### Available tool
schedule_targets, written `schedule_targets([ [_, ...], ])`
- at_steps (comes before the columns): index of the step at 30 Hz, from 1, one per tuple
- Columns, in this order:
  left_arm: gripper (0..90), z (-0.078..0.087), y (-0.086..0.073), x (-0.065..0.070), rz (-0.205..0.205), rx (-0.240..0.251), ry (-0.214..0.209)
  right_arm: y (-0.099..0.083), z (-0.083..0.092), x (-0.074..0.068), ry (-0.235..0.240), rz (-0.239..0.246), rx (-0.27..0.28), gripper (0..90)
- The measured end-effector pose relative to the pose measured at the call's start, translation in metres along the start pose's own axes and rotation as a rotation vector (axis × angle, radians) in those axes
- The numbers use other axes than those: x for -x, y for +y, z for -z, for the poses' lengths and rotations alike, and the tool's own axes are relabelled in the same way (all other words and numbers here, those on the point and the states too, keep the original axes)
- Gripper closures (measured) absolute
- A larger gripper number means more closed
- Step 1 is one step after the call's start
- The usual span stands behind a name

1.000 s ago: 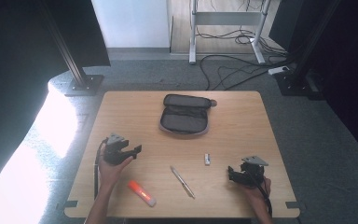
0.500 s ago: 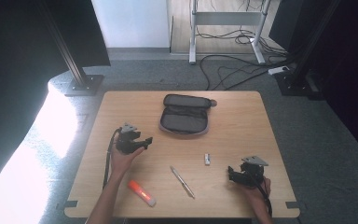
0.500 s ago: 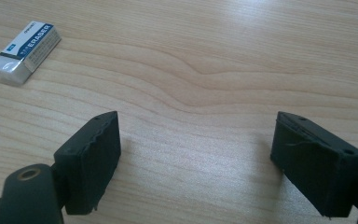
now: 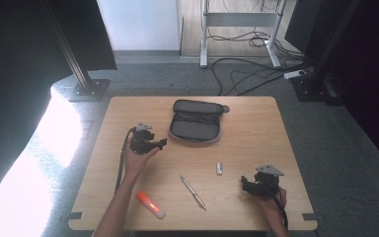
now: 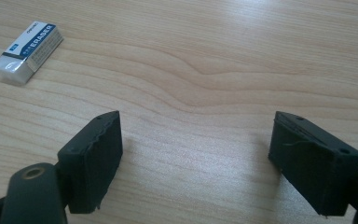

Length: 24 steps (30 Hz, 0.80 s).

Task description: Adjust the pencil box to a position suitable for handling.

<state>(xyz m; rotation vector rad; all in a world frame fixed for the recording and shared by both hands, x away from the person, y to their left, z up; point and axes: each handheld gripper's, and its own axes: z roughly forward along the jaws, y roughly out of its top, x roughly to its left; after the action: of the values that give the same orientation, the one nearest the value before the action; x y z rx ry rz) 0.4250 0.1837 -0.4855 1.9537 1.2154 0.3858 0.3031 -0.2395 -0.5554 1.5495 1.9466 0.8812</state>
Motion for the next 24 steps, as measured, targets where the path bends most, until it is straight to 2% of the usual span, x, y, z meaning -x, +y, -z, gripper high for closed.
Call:
schedule_targets([
  [2,35.7,-0.004,0.002,0.001,-0.005,-0.006,0.012,0.0,0.0,0.0,0.001,0.001,0.001,17.0],
  [6,36.0,-0.011,0.005,0.001,-0.004,-0.005,0.009,0.0,0.0,0.0,0.002,0.001,0.001,17.0],
  [9,36.2,-0.017,0.009,0.001,-0.011,-0.024,-0.001,0.0,0.0,0.0,0.001,0.001,0.001,17.0],
  [13,36.3,-0.022,0.015,0.002,-0.013,-0.019,-0.005,0.0,0.0,0.0,0.001,0.002,0.001,17.2],
  [18,36.3,-0.027,0.018,0.0,0.008,-0.028,-0.023,0.0,0.0,0.0,0.001,0.002,0.002,17.3],
  [19,36.3,-0.028,0.019,-0.002,0.029,-0.022,-0.046,0.0,0.0,0.0,0.001,0.002,0.001,17.3],
  [21,36.3,-0.028,0.02,-0.002,0.036,-0.019,-0.056,0.0,0.0,0.0,0.001,0.002,0.001,17.3],
  [24,36.4,-0.031,0.025,0.0,0.022,-0.008,-0.041,0.0,0.0,0.0,0.001,0.001,0.002,17.3],
])
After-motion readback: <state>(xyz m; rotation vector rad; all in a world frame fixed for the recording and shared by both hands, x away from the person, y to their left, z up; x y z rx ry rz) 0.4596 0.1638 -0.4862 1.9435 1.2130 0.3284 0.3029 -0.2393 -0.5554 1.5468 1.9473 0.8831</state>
